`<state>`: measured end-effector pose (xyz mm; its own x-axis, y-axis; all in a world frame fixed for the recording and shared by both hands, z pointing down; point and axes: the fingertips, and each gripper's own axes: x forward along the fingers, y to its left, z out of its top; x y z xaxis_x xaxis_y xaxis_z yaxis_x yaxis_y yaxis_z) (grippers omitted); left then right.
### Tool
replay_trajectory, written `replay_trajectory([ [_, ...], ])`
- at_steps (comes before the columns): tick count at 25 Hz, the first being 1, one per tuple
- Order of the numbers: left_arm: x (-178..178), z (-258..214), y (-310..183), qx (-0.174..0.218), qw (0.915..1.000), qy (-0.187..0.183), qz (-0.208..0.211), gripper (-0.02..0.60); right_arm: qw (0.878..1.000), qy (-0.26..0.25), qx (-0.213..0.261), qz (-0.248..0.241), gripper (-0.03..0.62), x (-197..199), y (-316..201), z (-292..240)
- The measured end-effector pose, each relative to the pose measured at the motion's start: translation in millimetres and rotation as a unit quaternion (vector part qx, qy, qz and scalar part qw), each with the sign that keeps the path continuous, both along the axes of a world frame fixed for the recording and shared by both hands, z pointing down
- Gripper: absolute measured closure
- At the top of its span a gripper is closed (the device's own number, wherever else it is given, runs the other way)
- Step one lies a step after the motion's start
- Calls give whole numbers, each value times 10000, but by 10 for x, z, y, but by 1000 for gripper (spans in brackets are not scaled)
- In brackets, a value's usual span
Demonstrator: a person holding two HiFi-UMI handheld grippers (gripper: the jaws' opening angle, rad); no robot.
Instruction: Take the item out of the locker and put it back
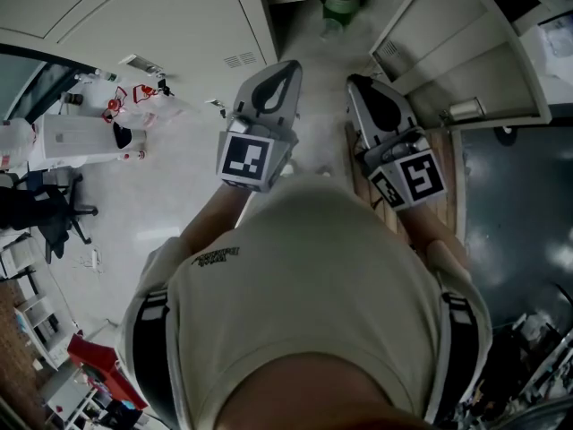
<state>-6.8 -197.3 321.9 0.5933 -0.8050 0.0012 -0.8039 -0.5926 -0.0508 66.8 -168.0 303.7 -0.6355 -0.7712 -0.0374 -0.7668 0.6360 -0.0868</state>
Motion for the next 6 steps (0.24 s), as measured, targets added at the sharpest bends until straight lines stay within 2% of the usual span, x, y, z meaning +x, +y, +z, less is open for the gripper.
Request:
replay_trajectory([
  [6,-48,-59,-24,-27,10000,80,-35,568,10000,37,34,-57,594,-87,-12,-25],
])
